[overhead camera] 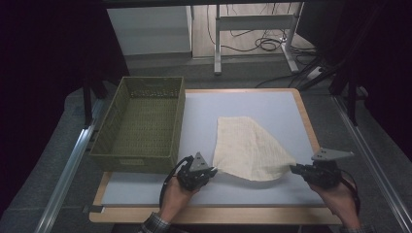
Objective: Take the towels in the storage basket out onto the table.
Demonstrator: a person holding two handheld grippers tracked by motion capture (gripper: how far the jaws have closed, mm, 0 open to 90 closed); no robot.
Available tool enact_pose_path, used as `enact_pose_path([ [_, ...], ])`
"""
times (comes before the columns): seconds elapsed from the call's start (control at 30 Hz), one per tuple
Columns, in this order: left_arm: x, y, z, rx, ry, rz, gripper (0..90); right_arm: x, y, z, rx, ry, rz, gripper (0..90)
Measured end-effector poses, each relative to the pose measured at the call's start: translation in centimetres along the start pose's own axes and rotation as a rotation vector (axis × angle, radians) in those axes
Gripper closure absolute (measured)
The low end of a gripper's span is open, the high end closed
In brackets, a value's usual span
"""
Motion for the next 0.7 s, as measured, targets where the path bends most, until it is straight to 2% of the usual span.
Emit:
enact_pose_path([
  [0.1,-1.0,-1.5,-0.5,0.035,-0.025,-0.008,80.6,1.0,-1.7,-0.7,0.028,0.009,-0.007,69.1],
  [0.13,-1.2,-2.0,-0.6,0.043,-0.028,-0.008,73.7,1.0,-2.3,-0.9,0.036,0.000,-0.011,66.2],
  [0.2,-1.0,-2.1,-0.8,0.024,-0.010,-0.011,55.5,0.6,-2.9,-1.2,0.036,-0.024,-0.013,62.6],
  [0.27,-0.2,-1.2,-0.9,-0.008,0.015,-0.022,47.5,-0.4,-2.9,-1.2,0.027,-0.057,0.001,60.7],
  [0.37,1.1,0.5,0.0,-0.036,0.051,-0.030,35.6,-1.6,-1.7,-0.3,0.004,-0.082,0.007,59.1],
  [0.47,2.5,1.1,1.8,-0.023,0.093,-0.046,28.5,-2.4,0.2,1.7,-0.023,-0.083,0.002,57.6],
  [0.6,3.8,0.5,4.2,0.015,0.121,-0.080,20.4,-3.4,3.0,5.0,-0.033,-0.093,-0.014,55.7],
  [0.7,4.1,-0.3,4.6,0.042,0.140,-0.092,13.3,-4.2,5.1,7.4,-0.034,-0.104,-0.018,55.6],
])
Point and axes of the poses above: each handheld gripper's, and its own axes: z roughly forward along the jaws, y roughly out of its top, x roughly to its left, the point moved 10 cm from there along z, roughly forward along the jaws, and after that the axes turned 8 degrees about -y, right-handed, at the moved point
